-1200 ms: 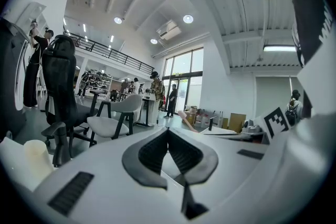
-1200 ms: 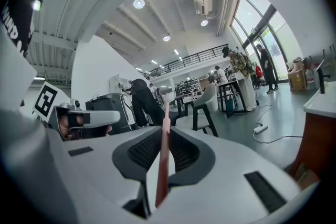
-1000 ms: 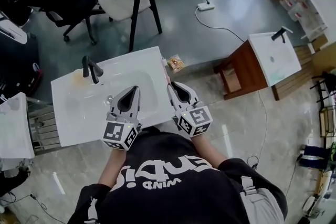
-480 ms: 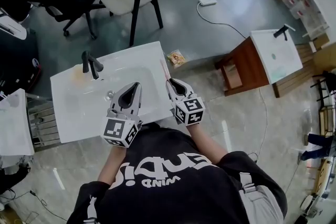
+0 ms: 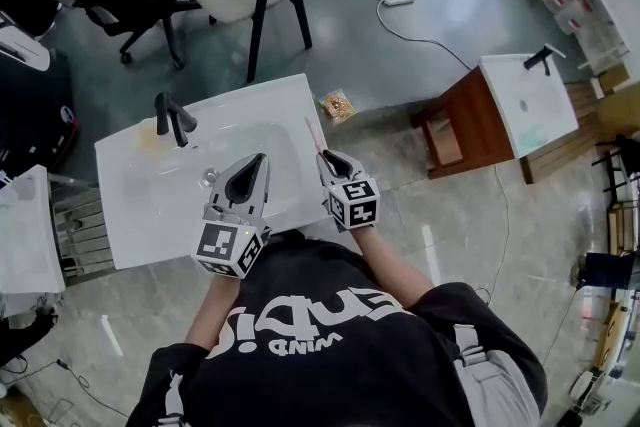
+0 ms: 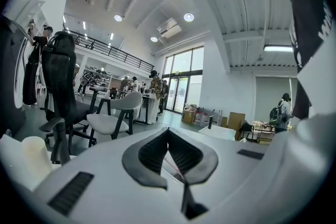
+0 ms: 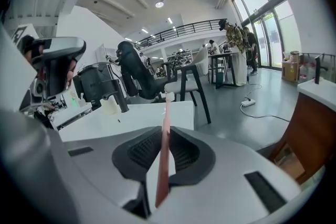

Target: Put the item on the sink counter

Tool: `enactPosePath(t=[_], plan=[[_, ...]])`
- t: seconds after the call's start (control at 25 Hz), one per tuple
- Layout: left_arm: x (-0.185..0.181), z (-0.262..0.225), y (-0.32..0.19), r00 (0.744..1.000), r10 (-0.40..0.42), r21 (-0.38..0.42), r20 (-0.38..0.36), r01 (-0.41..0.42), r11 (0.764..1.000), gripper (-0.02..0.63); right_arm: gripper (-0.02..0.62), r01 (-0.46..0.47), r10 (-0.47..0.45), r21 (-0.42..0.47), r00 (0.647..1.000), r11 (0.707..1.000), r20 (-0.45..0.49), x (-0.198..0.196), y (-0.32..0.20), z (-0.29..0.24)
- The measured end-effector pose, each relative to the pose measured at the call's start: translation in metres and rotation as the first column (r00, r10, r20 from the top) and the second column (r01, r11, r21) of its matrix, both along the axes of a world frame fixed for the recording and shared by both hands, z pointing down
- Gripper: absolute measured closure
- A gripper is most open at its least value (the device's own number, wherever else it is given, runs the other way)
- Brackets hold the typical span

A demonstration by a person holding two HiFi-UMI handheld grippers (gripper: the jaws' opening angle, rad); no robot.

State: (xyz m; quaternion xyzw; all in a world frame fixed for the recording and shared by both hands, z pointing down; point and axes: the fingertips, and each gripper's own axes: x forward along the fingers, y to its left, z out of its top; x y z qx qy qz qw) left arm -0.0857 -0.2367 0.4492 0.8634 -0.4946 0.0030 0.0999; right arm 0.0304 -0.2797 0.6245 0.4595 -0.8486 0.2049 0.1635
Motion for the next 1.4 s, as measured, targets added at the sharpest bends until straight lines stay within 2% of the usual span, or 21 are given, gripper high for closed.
enactPosePath(t=[0.68, 1.12, 1.4], plan=[[-0.002, 0.001, 0.001, 1.000, -0.010, -0.005, 0.000, 0.010, 1.000, 0.586, 0.535, -0.004, -0.023, -0.123, 0.977, 0.992, -0.212, 0.005, -0.004, 0.054], [-0.003, 0.001, 0.001, 1.000, -0.015, -0.003, -0.003, 0.015, 1.000, 0.586, 0.535, 0.008, -0.059, -0.200, 0.967, 0.980, -0.248, 0.002, 0.000, 0.074], [-0.005, 0.001, 0.002, 1.000, -0.021, -0.005, -0.006, 0.021, 1.000, 0.586, 0.534, 0.007, -0.058, -0.207, 0.969, 0.978, -0.242, 0.000, 0.000, 0.074]])
